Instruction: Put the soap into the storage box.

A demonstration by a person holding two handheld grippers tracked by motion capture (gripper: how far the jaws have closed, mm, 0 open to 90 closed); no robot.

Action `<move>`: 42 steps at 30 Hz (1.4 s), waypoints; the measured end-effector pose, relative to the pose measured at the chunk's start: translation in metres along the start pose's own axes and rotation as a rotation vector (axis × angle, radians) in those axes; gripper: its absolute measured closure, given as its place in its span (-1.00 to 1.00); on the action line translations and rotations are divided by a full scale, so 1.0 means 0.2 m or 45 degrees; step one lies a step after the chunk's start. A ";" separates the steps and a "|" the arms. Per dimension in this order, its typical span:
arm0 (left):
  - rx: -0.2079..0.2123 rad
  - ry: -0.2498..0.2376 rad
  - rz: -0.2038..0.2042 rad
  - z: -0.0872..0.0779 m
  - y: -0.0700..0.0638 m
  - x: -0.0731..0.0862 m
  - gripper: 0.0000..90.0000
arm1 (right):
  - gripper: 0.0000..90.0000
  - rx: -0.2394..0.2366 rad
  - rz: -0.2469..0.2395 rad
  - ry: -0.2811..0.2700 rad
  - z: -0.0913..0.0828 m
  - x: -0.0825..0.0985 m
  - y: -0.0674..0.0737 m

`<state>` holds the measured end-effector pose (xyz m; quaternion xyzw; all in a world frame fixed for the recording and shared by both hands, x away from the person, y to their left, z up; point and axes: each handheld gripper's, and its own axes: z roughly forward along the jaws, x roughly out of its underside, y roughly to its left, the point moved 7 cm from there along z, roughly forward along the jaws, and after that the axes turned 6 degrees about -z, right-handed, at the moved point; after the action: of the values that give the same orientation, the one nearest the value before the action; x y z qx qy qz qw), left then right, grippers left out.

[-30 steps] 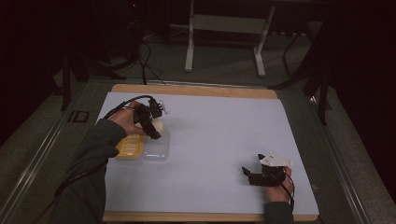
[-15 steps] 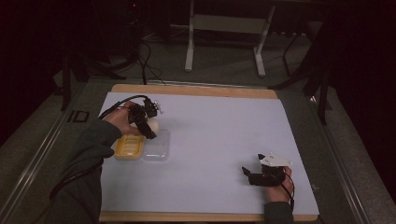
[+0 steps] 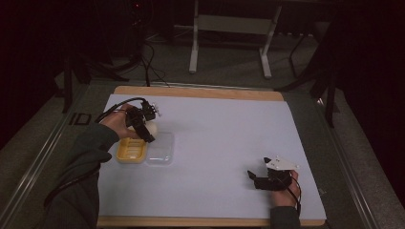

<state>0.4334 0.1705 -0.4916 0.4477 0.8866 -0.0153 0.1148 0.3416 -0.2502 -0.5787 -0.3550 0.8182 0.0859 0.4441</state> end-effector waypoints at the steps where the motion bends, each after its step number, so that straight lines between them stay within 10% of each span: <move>1: -0.002 0.001 -0.005 0.00 0.00 0.01 -0.48 | -0.66 0.000 0.001 0.001 0.00 0.00 0.00; 42: 0.019 0.111 -0.105 0.14 0.08 0.25 -0.48 | -0.66 0.000 -0.003 0.002 0.00 0.00 0.00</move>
<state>0.4229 0.2164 -0.5287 0.4120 0.9083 -0.0068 0.0720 0.3414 -0.2500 -0.5788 -0.3559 0.8182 0.0849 0.4435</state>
